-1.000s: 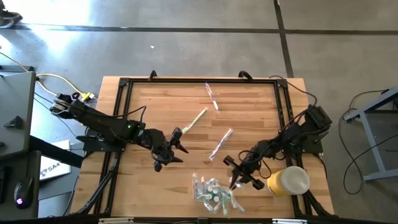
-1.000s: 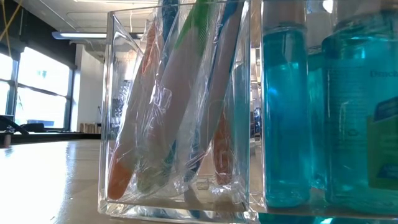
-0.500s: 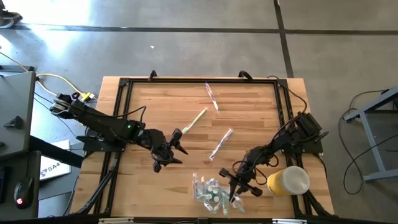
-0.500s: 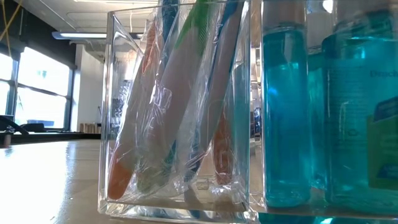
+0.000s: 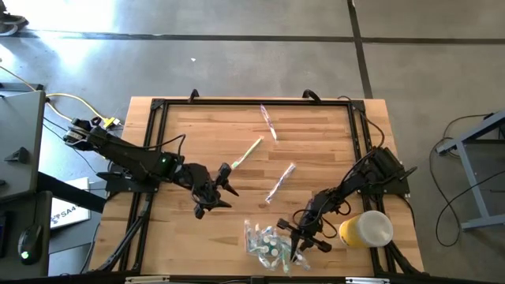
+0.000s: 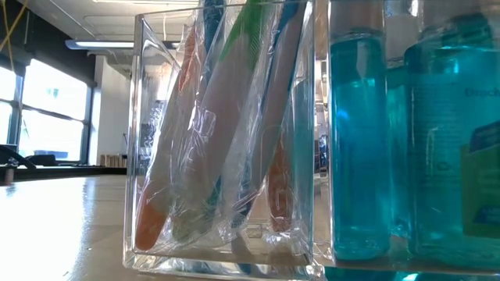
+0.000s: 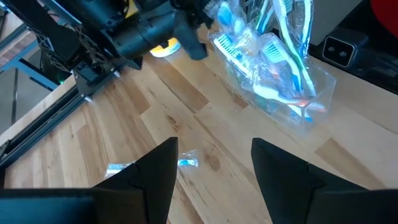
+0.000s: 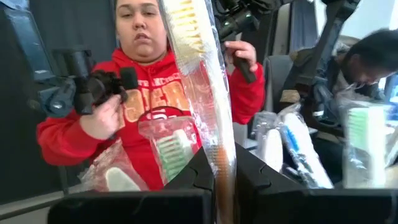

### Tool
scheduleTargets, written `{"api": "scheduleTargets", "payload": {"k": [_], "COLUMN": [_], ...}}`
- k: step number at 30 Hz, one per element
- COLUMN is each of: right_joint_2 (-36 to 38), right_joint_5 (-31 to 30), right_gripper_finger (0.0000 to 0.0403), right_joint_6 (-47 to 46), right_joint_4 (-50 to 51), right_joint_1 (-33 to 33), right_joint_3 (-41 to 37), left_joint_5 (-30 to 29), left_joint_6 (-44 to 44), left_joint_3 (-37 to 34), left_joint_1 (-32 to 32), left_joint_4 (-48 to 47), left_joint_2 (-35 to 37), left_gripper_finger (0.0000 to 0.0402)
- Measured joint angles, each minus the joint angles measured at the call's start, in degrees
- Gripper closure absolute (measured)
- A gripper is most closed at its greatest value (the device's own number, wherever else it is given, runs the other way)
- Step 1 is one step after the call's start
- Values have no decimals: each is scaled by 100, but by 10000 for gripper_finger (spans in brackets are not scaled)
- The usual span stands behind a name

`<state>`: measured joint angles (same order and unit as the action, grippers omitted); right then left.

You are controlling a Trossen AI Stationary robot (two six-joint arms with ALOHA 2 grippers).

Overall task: Pick & Place toothbrushing station
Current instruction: Put the orange toothbrush into the transparent organizer

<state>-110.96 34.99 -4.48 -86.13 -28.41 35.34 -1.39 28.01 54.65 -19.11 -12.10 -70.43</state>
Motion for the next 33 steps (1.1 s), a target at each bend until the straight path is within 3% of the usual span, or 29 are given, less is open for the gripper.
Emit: {"api": "scheduleTargets", "payload": {"k": [33], "right_joint_2": [-384], "right_joint_5": [691], "right_gripper_finger": [392], "right_joint_6": [-181], "right_joint_4": [-17], "right_joint_1": [258], "right_joint_3": [179], "left_joint_5": [210], "left_joint_6": [-87], "left_joint_3": [4], "left_joint_1": [-2], "left_joint_4": [-9], "left_joint_2": [0], "left_gripper_finger": [203]}}
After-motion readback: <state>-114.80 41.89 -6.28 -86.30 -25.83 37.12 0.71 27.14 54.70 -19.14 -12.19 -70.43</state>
